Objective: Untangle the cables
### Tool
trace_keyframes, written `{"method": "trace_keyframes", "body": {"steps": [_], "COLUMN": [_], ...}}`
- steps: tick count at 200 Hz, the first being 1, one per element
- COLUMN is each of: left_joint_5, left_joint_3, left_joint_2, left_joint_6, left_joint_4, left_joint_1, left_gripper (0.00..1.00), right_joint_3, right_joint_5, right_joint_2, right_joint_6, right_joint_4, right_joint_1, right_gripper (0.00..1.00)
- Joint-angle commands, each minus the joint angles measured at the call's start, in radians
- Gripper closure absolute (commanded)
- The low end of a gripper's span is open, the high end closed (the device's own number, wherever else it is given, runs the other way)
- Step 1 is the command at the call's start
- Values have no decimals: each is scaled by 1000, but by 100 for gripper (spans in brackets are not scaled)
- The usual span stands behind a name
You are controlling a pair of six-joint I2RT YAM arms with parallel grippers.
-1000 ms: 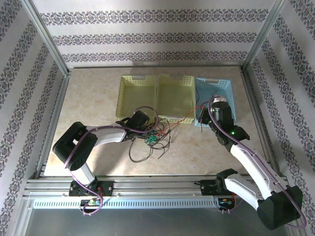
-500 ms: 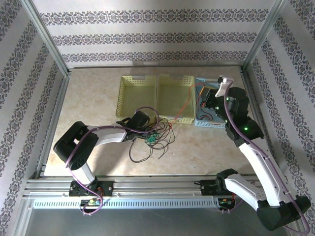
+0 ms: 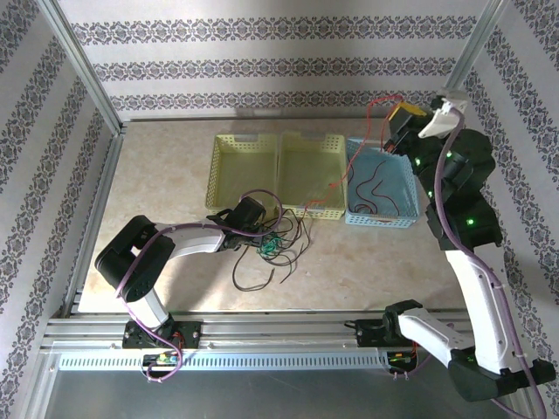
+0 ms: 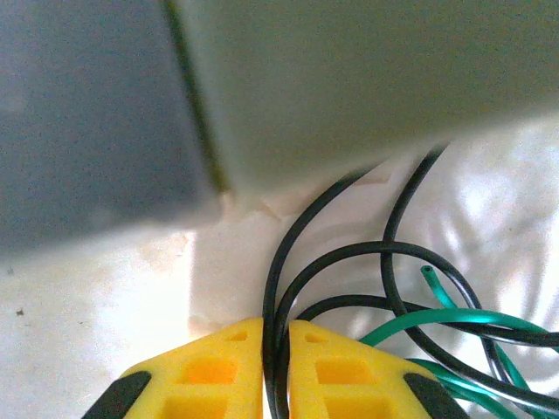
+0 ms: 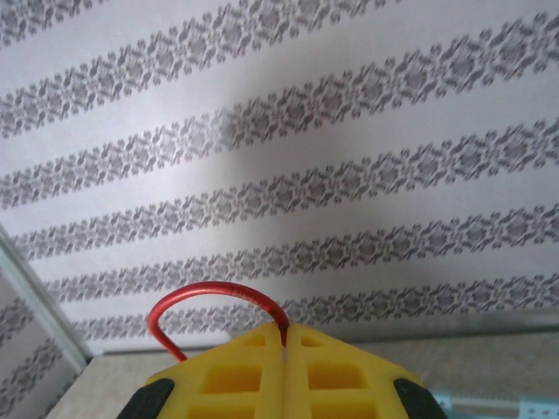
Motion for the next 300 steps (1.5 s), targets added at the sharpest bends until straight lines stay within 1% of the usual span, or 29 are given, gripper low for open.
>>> {"method": "trace_keyframes", "body": {"steps": [1, 44, 66, 115, 126, 141, 160, 191, 220, 242, 268, 283, 300], "left_joint_5": [2, -8, -11, -15, -15, -13, -11, -9, -9, -9, -6, -4, -4], "left_joint_3": [-21, -24, -24, -19, -17, -13, -12, -8, -8, -9, -3, 1, 2], "left_joint_2": [40, 32, 31, 33, 37, 43, 44, 47, 45, 46, 52, 57, 57], "left_joint_6": [20, 19, 18, 17, 18, 16, 17, 22, 21, 23, 26, 28, 29], "left_joint_4": [-30, -33, -37, -42, -42, -41, -39, -38, -38, -37, -39, -43, -42], "left_joint_1": [-18, -21, -24, -26, -26, -27, -29, -30, -32, -32, -33, -32, -35], "left_gripper": [88, 88, 88, 87, 88, 88, 88, 87, 88, 88, 87, 87, 87], "right_joint_3": [77, 207, 255, 350, 338, 269, 95, -140, -271, -304, -259, -230, -190], "right_joint_5": [60, 83, 42, 15, -8, -33, -20, 119, 218, 324, 443, 479, 481], "right_joint_2": [30, 130, 177, 254, 257, 244, 201, 128, 66, 12, -46, -77, -102], "right_joint_6": [-50, -37, 10, 11, 29, 76, 128, 105, 119, 93, 13, -23, -54], "right_joint_4": [6, 4, 17, 5, -6, -10, 16, 23, -1, -17, -33, -32, -31], "right_joint_1": [-32, -141, -208, -239, -238, -234, -194, -39, 21, 24, 8, -17, -51], "right_gripper": [100, 100, 100, 100, 100, 100, 100, 100, 100, 100, 100, 100, 100]}}
